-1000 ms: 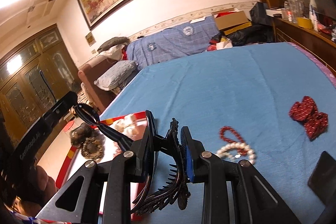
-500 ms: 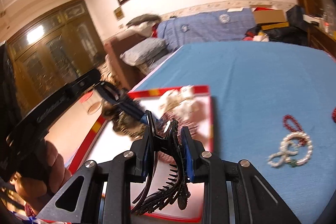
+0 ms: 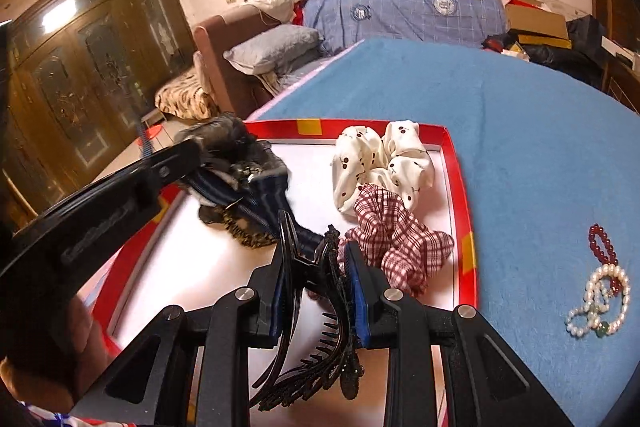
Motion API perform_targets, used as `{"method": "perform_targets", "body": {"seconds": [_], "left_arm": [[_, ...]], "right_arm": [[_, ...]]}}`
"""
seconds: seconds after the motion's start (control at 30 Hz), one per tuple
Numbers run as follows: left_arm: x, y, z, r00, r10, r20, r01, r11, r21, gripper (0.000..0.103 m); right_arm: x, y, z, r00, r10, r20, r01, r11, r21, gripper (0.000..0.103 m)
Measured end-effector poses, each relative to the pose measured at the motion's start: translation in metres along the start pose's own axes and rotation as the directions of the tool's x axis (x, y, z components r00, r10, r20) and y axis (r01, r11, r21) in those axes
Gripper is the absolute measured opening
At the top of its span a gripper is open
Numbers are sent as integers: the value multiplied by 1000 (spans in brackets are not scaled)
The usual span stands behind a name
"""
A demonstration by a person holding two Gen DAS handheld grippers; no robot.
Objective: Organize jewelry
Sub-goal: 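Carry the striped band and black claw clip over the red box, then open both grippers to drop the band and clip into the box, then grasp the pale pearl strand with the left gripper while the right grasps the green-bead pearl bracelet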
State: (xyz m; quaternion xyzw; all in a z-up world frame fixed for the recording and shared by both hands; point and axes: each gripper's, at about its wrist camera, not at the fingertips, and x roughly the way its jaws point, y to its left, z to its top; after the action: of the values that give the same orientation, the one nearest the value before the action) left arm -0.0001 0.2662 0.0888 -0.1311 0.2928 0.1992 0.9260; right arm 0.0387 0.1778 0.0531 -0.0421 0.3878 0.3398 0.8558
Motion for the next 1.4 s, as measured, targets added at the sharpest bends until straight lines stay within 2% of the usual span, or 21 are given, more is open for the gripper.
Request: {"method": "perform_targets", "body": {"seconds": [0.2, 0.27, 0.3, 0.33, 0.5, 0.67, 0.77, 0.87, 1.0, 1.1, 1.13, 1.17, 1.2, 1.27, 1.3, 1.37, 1.4], "left_arm": [[1, 2, 0, 1000, -20, -1, 20, 1000, -19, 19], [-2, 1, 0, 999, -33, 11, 34, 999, -20, 19], [-3, 2, -1, 999, -39, 16, 40, 999, -23, 20], [-4, 4, 0, 999, -49, 23, 50, 998, -32, 20], [-12, 8, 2, 994, -83, 71, 88, 994, -65, 25], [-24, 1, 3, 986, -95, 138, 101, 994, -36, 26], [-30, -7, 0, 981, -114, 156, 115, 993, 3, 26], [-38, -24, 1, 978, -132, 162, 124, 991, 57, 26], [-55, -64, -5, 963, -241, 118, 218, 959, 181, 26], [-55, -107, -14, 930, -368, 5, 356, 902, 246, 26], [-50, -127, -19, 907, -415, -71, 419, 871, 258, 26], [-46, -139, -22, 891, -440, -114, 454, 852, 261, 26], [-40, -156, -30, 863, -473, -180, 505, 822, 262, 26], [-28, -182, -42, 832, -487, -265, 549, 791, 269, 25], [-22, -194, -49, 823, -483, -299, 560, 779, 283, 25], [-7, -215, -62, 819, -454, -352, 560, 766, 315, 25], [1, -226, -70, 811, -439, -386, 566, 756, 329, 25]], "right_arm": [[5, -6, 2, 1000, 8, -9, -8, 1000, 24, 35], [1, -6, 3, 1000, 19, -2, -19, 1000, 25, 44], [-2, -6, 3, 1000, 27, 3, -27, 999, 30, 52], [-5, -7, 4, 999, 35, 12, -36, 999, 35, 54], [-32, -15, 8, 993, 88, 83, -93, 994, 59, 54], [-58, -36, 8, 984, 112, 138, -127, 987, 103, 54], [-77, -60, 3, 979, 111, 169, -136, 981, 139, 54], [-97, -93, -3, 978, 72, 197, -108, 978, 178, 54], [-121, -159, -15, 978, -39, 207, -15, 968, 251, 51], [-129, -205, -24, 978, -95, 184, 30, 944, 330, 42], [-130, -216, -26, 979, -109, 170, 43, 936, 349, 40], [-130, -226, -29, 981, -120, 150, 60, 932, 357, 37], [-130, -233, -32, 982, -139, 130, 84, 929, 361, 34], [-128, -240, -35, 983, -157, 92, 113, 923, 367, 34], [-126, -243, -37, 985, -151, 80, 111, 922, 372, 34], [-124, -249, -38, 987, -146, 64, 110, 914, 391, 34], [-124, -251, -39, 989, -134, 59, 100, 911, 401, 34]]}}
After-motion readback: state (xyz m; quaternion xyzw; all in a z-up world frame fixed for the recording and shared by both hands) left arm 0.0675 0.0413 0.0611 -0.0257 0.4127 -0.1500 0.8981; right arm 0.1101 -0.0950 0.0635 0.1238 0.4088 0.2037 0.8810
